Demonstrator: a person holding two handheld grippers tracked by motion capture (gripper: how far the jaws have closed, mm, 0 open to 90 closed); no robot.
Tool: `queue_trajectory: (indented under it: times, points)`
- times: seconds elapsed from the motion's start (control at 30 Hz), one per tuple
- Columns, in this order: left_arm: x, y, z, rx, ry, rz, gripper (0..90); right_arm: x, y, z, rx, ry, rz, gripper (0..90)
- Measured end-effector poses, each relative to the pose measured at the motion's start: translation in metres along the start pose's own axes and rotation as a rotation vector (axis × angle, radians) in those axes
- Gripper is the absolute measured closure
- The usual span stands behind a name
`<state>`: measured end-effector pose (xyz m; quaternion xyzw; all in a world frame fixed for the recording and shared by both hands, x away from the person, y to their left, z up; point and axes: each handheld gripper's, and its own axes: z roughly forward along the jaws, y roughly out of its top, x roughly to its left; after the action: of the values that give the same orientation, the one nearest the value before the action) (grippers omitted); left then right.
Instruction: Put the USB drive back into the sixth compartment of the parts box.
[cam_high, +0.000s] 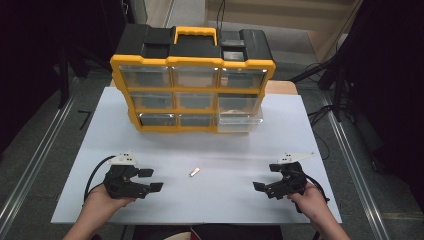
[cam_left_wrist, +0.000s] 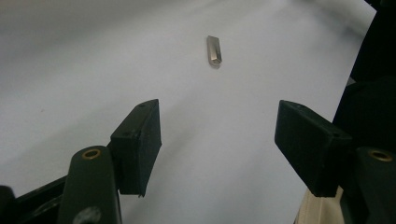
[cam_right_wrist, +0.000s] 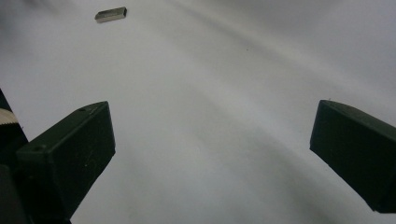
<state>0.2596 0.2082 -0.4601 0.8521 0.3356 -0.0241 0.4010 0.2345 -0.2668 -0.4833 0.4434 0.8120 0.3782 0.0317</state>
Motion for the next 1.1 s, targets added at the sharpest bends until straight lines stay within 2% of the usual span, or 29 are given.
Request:
queue_trajectory:
  times: [0.03,0.17,0.37,0.53,0.8,0.97,1.1]
  points:
    - [0.0009,-0.0007,0.0011,-0.003,0.001,-0.011,32.7,0.0006,-0.0011,-0.0017,0.003,0.016,-0.006,0.0]
    - [0.0036,-0.001,0.0032,0.001,-0.004,-0.028,32.7,0.0012,-0.0006,-0.002,-0.003,0.016,-0.008,0.0]
    - [0.0051,-0.0024,0.0048,0.01,0.007,-0.031,32.7,-0.0001,-0.0004,0.0,-0.006,0.003,-0.006,0.0]
    - [0.0063,-0.0027,0.0048,0.014,0.004,-0.039,32.8,0.0003,-0.0018,0.0032,0.007,0.015,-0.004,0.0]
    - [0.0065,-0.0023,0.0072,0.029,0.008,-0.035,32.7,-0.0018,-0.0039,0.0042,0.018,0.011,-0.007,0.0]
    - [0.0064,-0.0019,0.0072,0.013,0.003,-0.045,29.3,-0.0026,-0.0043,0.0047,0.02,0.011,0.0,0.0]
    - [0.0049,-0.0016,0.0085,0.007,-0.004,-0.034,29.1,-0.0011,-0.0037,0.0044,0.012,0.012,-0.015,0.0]
